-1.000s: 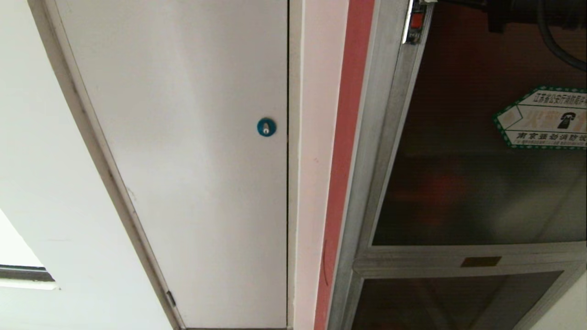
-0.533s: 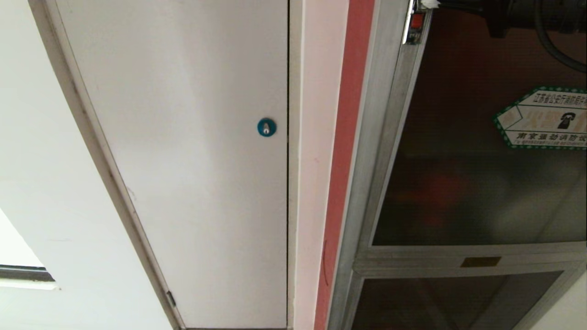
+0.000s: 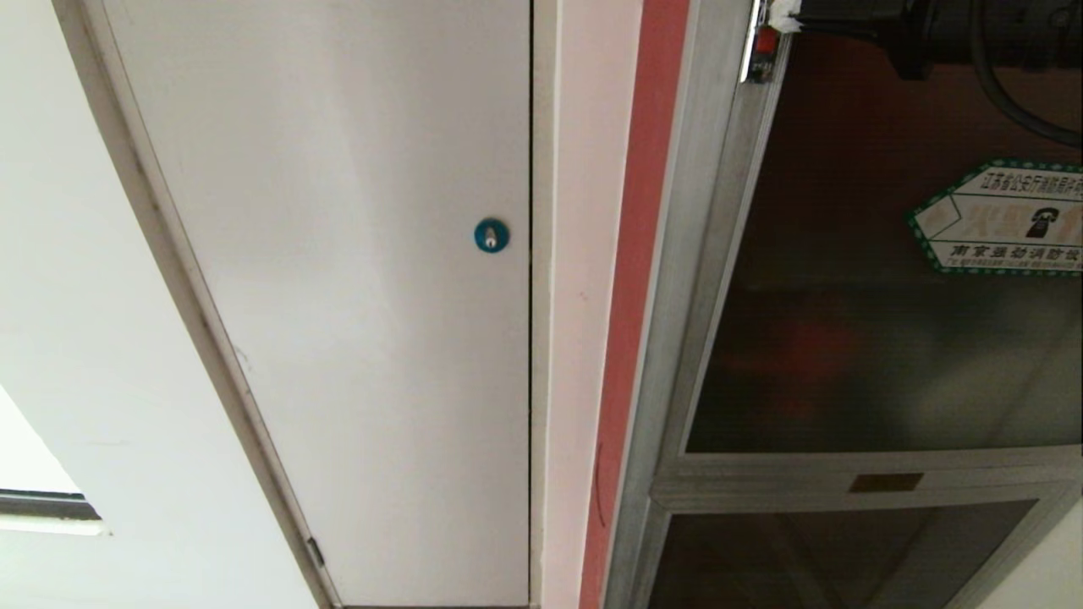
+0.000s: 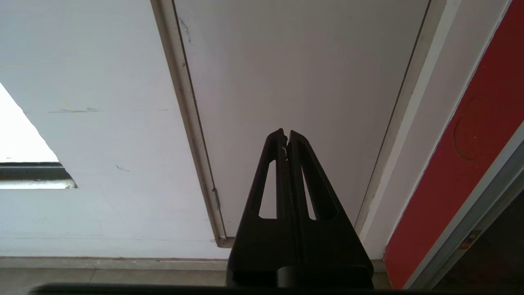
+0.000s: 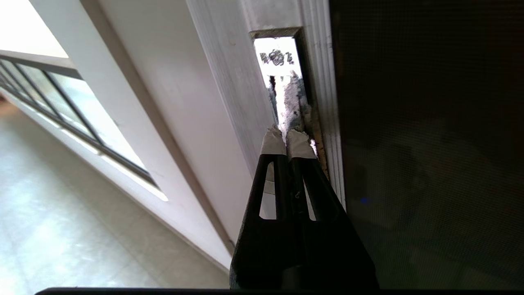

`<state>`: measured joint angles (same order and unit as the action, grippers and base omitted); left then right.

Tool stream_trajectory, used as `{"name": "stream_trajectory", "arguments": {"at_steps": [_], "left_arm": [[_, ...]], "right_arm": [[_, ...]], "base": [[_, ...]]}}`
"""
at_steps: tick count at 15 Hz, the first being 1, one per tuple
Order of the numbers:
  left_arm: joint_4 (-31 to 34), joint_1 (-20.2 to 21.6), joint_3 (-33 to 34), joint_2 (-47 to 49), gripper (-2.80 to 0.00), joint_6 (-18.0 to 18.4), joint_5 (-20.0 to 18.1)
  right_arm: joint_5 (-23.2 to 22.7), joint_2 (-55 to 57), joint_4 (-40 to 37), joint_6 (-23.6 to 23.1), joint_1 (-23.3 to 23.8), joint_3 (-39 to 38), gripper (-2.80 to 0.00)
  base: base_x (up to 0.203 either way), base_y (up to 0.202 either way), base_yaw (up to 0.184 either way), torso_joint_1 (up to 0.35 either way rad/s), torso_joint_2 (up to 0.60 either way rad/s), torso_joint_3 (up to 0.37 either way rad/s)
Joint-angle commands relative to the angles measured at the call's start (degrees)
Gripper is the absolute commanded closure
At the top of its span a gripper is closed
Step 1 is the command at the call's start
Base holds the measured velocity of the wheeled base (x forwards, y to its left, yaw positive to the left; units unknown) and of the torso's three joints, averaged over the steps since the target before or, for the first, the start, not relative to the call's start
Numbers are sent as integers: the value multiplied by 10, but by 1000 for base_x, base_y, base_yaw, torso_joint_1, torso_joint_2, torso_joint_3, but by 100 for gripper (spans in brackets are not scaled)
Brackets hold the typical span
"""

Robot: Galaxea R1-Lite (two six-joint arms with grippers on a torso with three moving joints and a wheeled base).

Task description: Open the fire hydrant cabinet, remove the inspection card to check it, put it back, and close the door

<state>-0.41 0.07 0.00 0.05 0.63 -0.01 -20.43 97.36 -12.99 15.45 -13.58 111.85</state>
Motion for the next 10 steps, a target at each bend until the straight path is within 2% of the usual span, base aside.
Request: {"name": "stream_trajectory", "arguments": {"at_steps": [1, 10], "left_arm": [[0, 0, 1, 0, 0, 0, -1], [0, 0, 1, 0, 0, 0, 0]], "right_arm": [[9, 7, -1, -6, -9, 1, 0], [38, 8, -11, -9, -13, 1, 0]], "base": [[0, 0, 0, 0, 0, 0], [0, 0, 0, 0, 0, 0]]}}
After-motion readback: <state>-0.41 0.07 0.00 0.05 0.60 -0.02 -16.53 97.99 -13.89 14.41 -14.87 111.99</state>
